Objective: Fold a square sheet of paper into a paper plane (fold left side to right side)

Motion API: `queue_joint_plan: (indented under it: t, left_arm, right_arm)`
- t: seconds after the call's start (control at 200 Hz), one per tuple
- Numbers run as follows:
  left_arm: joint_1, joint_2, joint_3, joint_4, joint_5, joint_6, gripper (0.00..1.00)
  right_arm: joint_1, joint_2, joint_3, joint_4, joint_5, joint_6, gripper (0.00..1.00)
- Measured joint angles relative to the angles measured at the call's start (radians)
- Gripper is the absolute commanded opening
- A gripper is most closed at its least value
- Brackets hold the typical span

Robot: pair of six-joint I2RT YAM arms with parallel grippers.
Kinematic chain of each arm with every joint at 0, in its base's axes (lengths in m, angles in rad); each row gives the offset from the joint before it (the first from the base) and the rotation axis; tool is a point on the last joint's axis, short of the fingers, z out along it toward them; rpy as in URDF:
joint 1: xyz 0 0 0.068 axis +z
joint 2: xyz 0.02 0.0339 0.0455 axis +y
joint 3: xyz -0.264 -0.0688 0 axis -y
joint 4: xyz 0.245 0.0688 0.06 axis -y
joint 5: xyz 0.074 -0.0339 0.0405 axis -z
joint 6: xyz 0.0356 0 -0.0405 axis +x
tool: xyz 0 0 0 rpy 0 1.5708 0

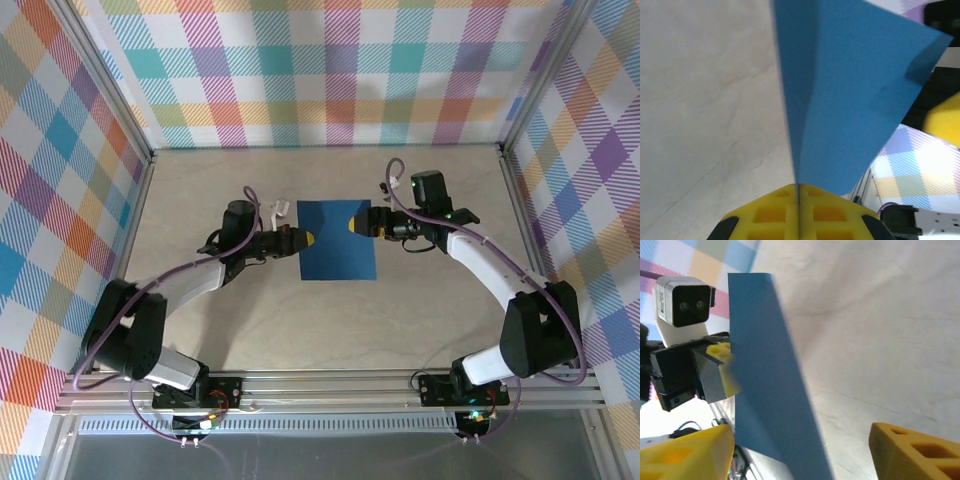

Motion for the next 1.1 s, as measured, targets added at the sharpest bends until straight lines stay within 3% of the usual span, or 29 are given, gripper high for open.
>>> queue_joint_plan:
  t: [0.245,0.545,0.835,1.1]
  left_arm:
    - [-0.001,0.201,0.085,-0.203,-0.073,0.067,0.03]
    - [-0.002,0.275,0.163,-0.359,-0.12,0.152,0.11]
    - [-0.005,0.296,0.184,-0.409,-0.126,0.179,0.2]
    - [-0.019,0.294,0.184,-0.415,-0.124,0.178,0.31]
  right_arm:
    - [-0.005,0.089,-0.061,0.001,0.103,0.025,0.7]
    - [0.013,0.239,-0.091,0.046,0.109,0.074,0.47]
    - [0.048,0.365,-0.085,0.061,0.108,0.087,0.11]
    - [0.05,0.404,-0.078,0.048,0.14,0.087,0.05]
